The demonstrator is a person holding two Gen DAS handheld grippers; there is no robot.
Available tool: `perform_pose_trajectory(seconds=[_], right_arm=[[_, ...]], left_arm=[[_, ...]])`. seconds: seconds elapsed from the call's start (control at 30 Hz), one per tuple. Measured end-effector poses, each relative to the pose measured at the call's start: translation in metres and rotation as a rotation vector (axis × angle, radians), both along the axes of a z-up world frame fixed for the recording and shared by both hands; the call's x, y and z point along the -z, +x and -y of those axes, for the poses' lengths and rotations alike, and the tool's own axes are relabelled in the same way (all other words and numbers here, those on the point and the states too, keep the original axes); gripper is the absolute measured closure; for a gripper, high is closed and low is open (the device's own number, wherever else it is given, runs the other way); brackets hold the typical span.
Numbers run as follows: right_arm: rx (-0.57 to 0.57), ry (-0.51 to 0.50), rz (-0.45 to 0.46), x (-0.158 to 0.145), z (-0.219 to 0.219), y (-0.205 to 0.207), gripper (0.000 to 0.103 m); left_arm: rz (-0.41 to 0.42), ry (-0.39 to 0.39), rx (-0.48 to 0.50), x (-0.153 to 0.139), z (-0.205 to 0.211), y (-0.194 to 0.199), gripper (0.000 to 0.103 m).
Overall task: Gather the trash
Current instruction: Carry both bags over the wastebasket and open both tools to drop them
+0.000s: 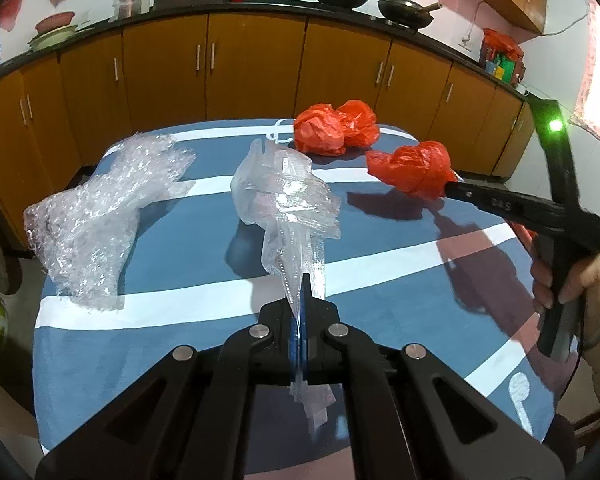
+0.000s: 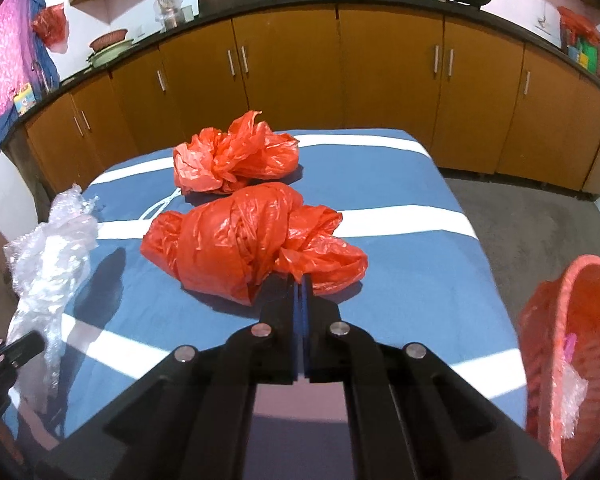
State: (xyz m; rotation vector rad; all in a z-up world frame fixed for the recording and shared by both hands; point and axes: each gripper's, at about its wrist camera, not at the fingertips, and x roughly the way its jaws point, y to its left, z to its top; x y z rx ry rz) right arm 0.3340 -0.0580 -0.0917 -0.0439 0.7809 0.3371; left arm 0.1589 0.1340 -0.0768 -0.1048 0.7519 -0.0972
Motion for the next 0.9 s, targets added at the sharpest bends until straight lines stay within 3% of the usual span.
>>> perform_pose_trajectory(seconds=[0.9], right_arm=[[0.228, 0.109, 0.123, -0.071, 0.141, -0.095, 0.100]], left_arm=[[0.145, 0.040, 0.146, -0.067, 0.103, 0.010, 0.102]])
